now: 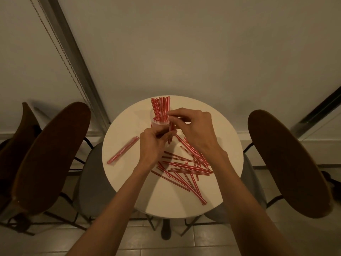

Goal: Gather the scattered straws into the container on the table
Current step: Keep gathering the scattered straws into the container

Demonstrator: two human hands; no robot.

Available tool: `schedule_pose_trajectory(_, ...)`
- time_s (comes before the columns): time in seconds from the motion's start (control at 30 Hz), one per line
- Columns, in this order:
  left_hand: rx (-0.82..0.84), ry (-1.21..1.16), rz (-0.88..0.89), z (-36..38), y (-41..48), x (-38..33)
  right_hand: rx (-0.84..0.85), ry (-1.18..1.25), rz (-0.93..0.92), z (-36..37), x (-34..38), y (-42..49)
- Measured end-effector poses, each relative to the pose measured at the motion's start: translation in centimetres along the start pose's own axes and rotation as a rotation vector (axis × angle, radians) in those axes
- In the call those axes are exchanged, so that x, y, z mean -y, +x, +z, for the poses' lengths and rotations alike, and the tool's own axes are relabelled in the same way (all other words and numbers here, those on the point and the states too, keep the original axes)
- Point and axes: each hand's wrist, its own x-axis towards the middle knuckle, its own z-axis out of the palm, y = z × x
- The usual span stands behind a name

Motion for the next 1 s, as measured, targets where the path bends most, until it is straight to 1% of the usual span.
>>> schedule_pose_trajectory(0.2, 0.015, 0.134, 0.056, 0.1, 0.1, 0.5, 0.010, -0.006, 0.007, 0.6, -0.8, -0.1)
schedule_pose_trajectory(0.33, 0.099, 0.201, 0.069, 0.3, 0.6, 0.1, 0.001, -0.025, 0.024, 0.1, -1.3, 0.6)
schedule_pose_trajectory(0.4, 0.139, 0.171, 0.057, 0.6, 0.5, -0.4, -0.014, 0.016, 0.056, -0.3, -1.3, 0.7)
schedule_pose_trajectory(0.5, 0.207, -0.015, -0.042, 1.0, 0.0, -1.3, -0.071, 0.124, 0.192, -1.4, -1.6, 0.7)
schedule_pose_trajectory(0.53, 0.224, -0.064, -0.085, 1.1, -0.3, -1.5, -0.086, 0.084, 0.245, -1.8, -2.0, 0.6)
schedule_pose_trajectory(0.57, 0.236, -0.104, -0.127, 1.3, -0.4, -1.7, -0.071, -0.022, 0.297, -2.1, -2.7, 0.6)
schedule_pose_trajectory(0.63, 0.244, -0.178, -0.218, 1.5, -0.7, -1.7, 0.064, -0.282, 0.437, -2.3, -4.3, 0.2)
schedule_pose_trajectory(0.7, 0.237, -0.223, -0.310, 1.7, -0.8, -1.5, 0.232, -0.432, 0.574, -2.0, -5.2, -0.7)
schedule_pose_trajectory(0.73, 0.231, -0.231, -0.346, 1.8, -0.8, -1.5, 0.293, -0.479, 0.605, -1.8, -5.2, -1.2)
schedule_pose_trajectory(0.8, 0.220, -0.242, -0.402, 2.1, -0.9, -1.5, 0.365, -0.566, 0.604, -1.5, -4.5, -2.1)
schedule_pose_trajectory(0.87, 0.216, -0.250, -0.444, 2.1, -0.9, -1.5, 0.392, -0.631, 0.572, -1.2, -3.8, -2.6)
schedule_pose_trajectory(1.0, 0.197, -0.294, -0.480, 2.2, -1.1, -1.8, 0.342, -0.652, 0.509, -0.6, -3.1, -2.8)
